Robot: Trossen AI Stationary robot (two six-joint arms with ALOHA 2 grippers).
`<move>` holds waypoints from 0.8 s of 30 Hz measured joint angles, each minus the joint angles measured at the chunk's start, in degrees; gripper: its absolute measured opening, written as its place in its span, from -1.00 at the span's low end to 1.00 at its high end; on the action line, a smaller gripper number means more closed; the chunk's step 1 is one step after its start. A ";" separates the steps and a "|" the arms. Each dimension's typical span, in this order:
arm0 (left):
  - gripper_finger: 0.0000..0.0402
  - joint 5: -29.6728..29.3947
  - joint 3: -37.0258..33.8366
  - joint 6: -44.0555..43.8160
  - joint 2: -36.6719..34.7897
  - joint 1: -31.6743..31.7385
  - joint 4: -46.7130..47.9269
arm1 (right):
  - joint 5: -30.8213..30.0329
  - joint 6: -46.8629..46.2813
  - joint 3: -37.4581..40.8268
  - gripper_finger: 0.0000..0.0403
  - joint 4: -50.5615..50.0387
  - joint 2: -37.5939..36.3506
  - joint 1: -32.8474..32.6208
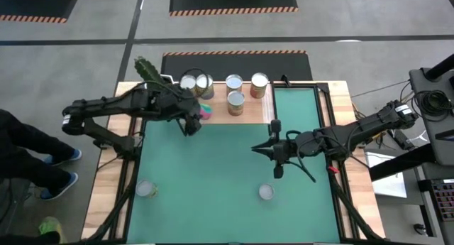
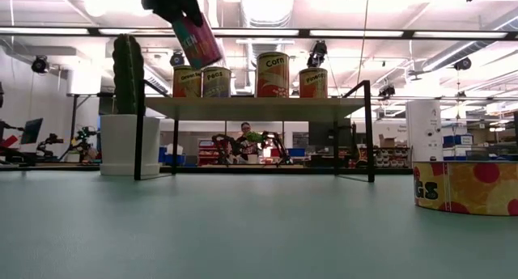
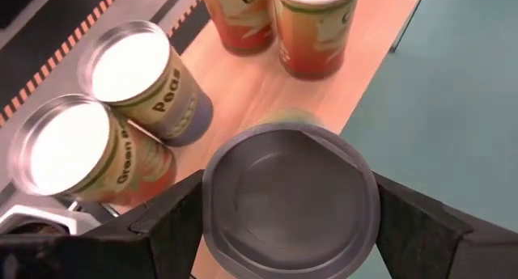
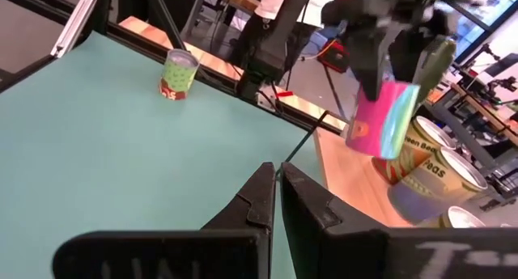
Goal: Pick and place cans onto a shelf
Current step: Put the canned chicken soup on the shelf
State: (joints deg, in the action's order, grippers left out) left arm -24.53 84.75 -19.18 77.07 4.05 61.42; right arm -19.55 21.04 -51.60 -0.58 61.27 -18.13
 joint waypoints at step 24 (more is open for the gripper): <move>0.41 0.02 0.00 7.57 10.05 6.25 -2.99 | 0.00 -2.04 2.93 -0.94 0.09 -4.19 0.00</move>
State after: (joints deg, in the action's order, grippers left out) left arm -24.51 84.75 -11.62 87.11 10.30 58.44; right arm -19.55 19.00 -48.66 -0.49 57.08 -18.13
